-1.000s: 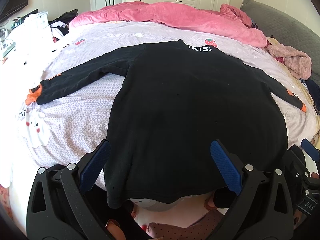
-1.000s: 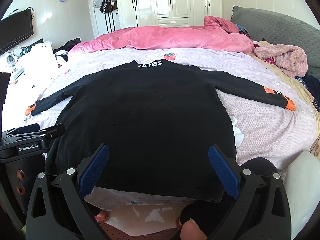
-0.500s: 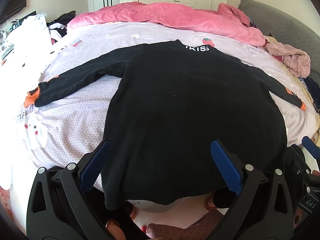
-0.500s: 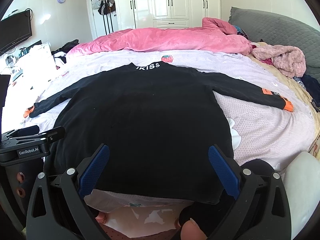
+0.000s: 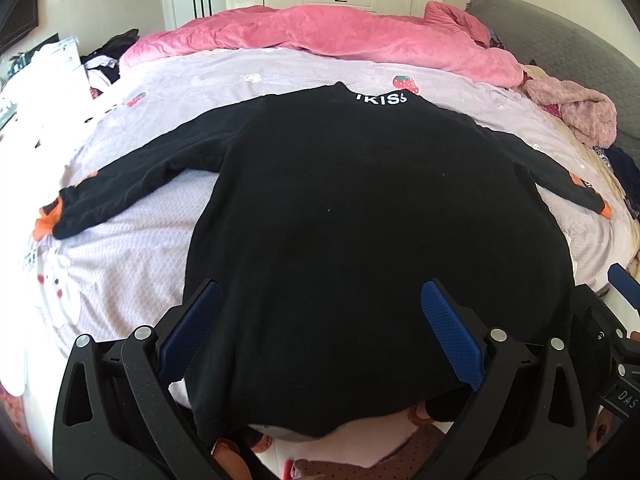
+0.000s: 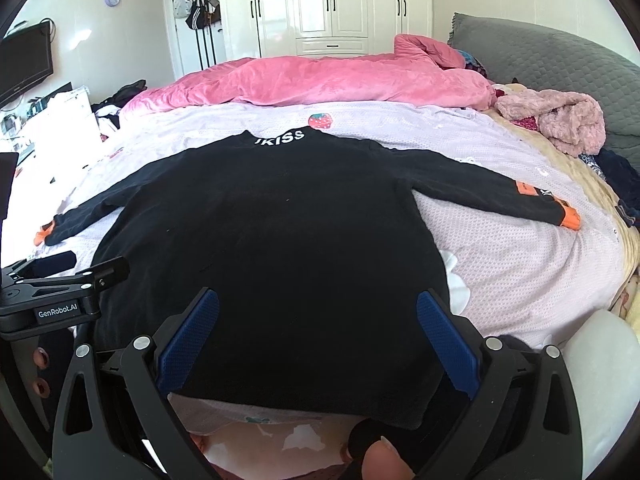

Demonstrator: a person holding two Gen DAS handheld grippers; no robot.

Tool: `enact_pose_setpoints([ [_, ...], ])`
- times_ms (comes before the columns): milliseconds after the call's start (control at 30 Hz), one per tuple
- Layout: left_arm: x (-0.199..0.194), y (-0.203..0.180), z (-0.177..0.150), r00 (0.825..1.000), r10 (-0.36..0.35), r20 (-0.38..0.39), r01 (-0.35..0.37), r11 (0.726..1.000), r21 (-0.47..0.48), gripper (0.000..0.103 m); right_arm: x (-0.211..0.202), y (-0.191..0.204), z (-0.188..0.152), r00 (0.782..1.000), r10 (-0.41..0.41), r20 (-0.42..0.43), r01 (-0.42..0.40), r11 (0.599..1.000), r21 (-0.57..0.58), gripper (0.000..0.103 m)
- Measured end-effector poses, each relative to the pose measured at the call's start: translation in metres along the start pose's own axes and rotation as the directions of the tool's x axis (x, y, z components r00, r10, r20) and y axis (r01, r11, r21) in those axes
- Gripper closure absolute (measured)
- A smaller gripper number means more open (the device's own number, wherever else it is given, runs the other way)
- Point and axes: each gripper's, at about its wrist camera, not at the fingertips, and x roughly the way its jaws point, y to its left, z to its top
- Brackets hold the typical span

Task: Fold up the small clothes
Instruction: 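Move the right gripper to the orange-cuffed sleeve end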

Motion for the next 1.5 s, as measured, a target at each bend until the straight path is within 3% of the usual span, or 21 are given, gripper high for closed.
enact_pose_setpoints([
  [800,0.044,-0.016,0.065,1.000,-0.021,0.000,0.021,0.999,-0.029,0.009,0.054,-0.032,0.073,0.997,-0.072,0.022,0.070,0.995,0.078,0.004],
  [1500,0.094,-0.039,0.125,0.999,-0.047,-0.010,0.046,0.999,-0.025,0.009,0.113,-0.092,0.129,0.992,-0.125,-0.035,0.130,0.952,0.279,0.004],
])
